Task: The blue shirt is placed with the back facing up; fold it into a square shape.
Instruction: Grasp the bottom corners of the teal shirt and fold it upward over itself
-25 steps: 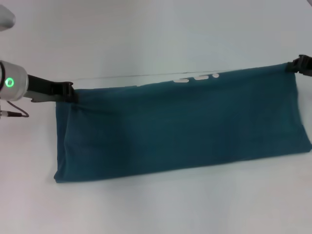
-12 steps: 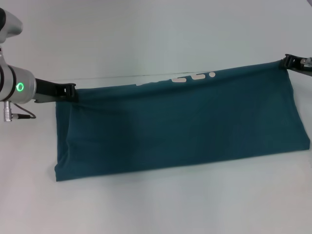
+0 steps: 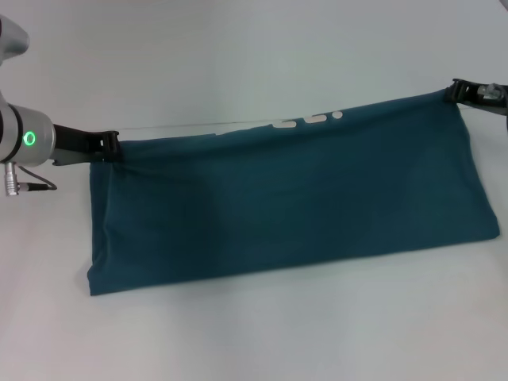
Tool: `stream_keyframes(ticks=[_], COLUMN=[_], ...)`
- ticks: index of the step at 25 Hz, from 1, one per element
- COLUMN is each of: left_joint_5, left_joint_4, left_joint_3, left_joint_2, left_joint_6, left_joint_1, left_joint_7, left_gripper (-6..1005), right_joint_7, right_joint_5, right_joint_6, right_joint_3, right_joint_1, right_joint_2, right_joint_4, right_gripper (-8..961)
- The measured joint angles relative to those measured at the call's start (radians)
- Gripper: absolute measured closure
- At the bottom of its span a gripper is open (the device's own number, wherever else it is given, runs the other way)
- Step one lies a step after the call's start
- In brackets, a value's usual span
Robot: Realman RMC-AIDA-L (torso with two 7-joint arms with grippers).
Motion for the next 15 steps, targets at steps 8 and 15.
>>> stream_keyframes(ticks=[8, 15], left_joint_5=[0.001, 0.001], left_joint_4=[0.005, 0.009], left_joint_3=[0.006, 0.000], left_joint_2=[-0.008, -0.020], left_joint_6=[-0.018, -0.035], left_joint_1=[0.000, 0.000], left_joint_7=[-0.013, -0.012], left_gripper=[922, 892], right_joint_7=[0.001, 0.004], right_joint_5=[0.000, 0.000], right_joint_6=[0.016, 0.020], right_joint_3=[-0.042, -0.040], right_joint_1=[0.009, 0.002], right_joint_2=[0.000, -0.002], right_joint_4=[0.031, 0.034], right_gripper=[916, 915])
